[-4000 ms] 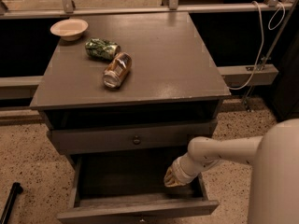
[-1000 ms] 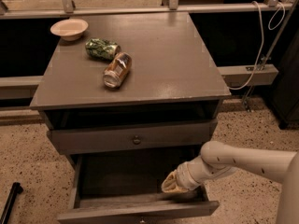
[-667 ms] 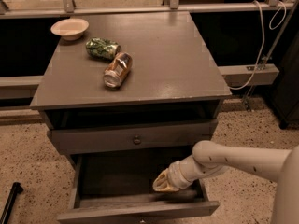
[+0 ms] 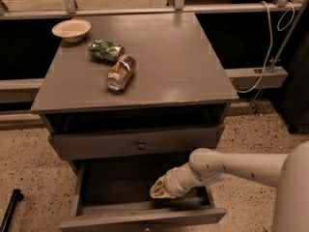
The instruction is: Open middle drawer
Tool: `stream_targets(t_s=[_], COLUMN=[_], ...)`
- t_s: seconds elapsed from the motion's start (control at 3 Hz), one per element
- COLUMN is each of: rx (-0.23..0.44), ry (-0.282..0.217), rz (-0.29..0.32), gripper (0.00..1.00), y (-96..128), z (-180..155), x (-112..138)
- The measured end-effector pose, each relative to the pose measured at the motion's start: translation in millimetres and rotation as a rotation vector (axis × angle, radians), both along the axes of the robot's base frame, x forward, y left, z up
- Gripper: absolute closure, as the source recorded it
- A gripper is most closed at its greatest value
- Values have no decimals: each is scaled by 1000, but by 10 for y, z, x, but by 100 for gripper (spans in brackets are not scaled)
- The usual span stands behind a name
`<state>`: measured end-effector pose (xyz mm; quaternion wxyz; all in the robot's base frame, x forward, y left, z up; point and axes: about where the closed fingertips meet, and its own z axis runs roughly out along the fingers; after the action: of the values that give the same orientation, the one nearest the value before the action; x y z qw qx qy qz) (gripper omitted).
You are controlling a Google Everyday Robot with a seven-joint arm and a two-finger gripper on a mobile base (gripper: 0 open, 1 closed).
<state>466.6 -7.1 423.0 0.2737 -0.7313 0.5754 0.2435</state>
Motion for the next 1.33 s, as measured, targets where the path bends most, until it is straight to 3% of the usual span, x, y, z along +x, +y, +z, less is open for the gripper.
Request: stream_targets(t_s=[0.67,1.33], rx=[64,122], ry=[5,-14], rz=[4,36], gripper=[100,100], y=[178,566], z=[-133,-254], x=[34,13])
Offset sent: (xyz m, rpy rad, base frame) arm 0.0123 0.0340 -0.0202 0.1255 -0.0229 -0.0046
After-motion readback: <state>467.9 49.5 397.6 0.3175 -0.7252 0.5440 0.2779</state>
